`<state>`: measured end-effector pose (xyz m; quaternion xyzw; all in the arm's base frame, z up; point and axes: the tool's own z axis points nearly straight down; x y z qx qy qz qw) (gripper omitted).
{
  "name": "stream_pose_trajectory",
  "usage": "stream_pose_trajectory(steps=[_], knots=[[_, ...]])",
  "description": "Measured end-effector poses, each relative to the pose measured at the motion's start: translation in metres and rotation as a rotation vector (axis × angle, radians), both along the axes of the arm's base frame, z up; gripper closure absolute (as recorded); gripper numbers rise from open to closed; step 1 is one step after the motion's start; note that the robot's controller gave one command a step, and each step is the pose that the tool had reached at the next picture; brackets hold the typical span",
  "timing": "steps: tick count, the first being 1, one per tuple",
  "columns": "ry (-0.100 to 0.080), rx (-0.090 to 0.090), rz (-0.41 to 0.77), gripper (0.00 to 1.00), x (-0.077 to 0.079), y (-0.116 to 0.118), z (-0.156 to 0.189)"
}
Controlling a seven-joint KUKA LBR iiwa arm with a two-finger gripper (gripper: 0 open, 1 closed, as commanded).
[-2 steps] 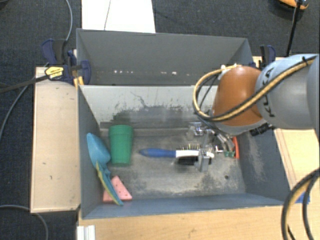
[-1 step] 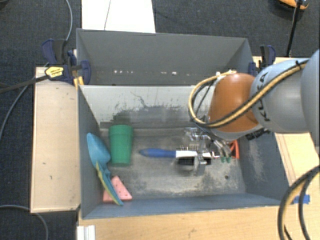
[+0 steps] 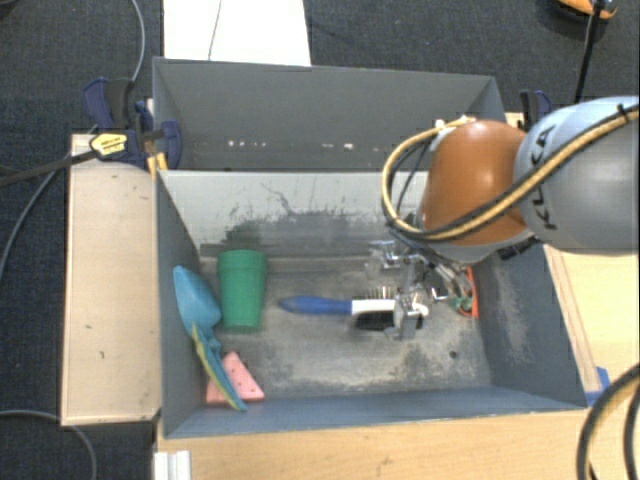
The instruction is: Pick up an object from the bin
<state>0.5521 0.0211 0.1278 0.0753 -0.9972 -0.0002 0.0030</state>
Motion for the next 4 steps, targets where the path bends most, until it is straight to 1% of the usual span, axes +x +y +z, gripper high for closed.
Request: stream_pose_trajectory(steps=[1, 2, 3, 4], knots=[[-0.019, 0.005, 0.026, 1.0, -0.014, 0.004, -0.053], [-0.019, 0.005, 0.026, 1.0, -0.014, 0.004, -0.053], [-0.02, 0.005, 0.007, 1.0, 0.008, -0.002, 0.046], [-0.02, 0.005, 0.007, 1.0, 0.008, -0.002, 0.046]])
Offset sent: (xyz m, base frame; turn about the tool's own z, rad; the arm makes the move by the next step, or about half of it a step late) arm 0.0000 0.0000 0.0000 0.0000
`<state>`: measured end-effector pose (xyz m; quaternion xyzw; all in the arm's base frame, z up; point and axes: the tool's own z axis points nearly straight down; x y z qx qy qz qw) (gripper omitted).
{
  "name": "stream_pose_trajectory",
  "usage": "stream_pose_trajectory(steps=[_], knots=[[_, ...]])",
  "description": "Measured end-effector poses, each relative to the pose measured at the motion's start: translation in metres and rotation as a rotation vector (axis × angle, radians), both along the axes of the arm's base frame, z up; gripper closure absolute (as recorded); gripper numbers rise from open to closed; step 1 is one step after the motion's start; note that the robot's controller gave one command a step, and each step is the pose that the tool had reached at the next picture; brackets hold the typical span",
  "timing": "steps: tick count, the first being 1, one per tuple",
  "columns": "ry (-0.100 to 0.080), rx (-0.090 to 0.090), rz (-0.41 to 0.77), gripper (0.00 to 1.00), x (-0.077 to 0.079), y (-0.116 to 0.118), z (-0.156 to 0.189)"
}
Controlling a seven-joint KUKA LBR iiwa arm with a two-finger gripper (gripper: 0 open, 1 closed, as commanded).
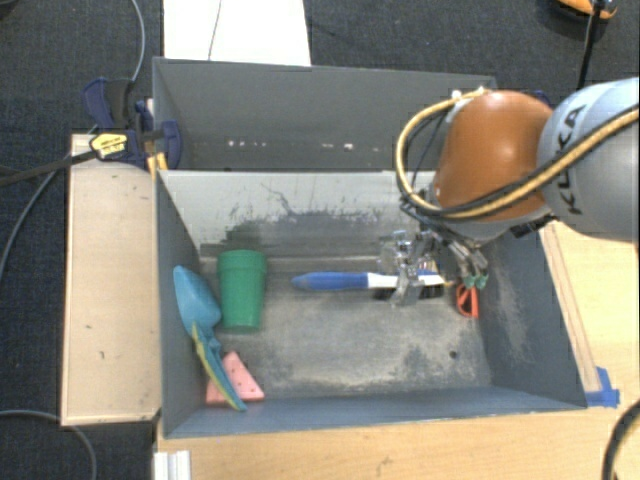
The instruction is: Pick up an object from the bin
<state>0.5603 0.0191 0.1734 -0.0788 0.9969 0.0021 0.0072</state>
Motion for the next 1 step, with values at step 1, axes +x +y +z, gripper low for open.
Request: stream_pose_trajectory(steps=[1], knots=[[0.004, 0.0, 0.016, 1.0, 0.0002, -0.0094, 0.0468]])
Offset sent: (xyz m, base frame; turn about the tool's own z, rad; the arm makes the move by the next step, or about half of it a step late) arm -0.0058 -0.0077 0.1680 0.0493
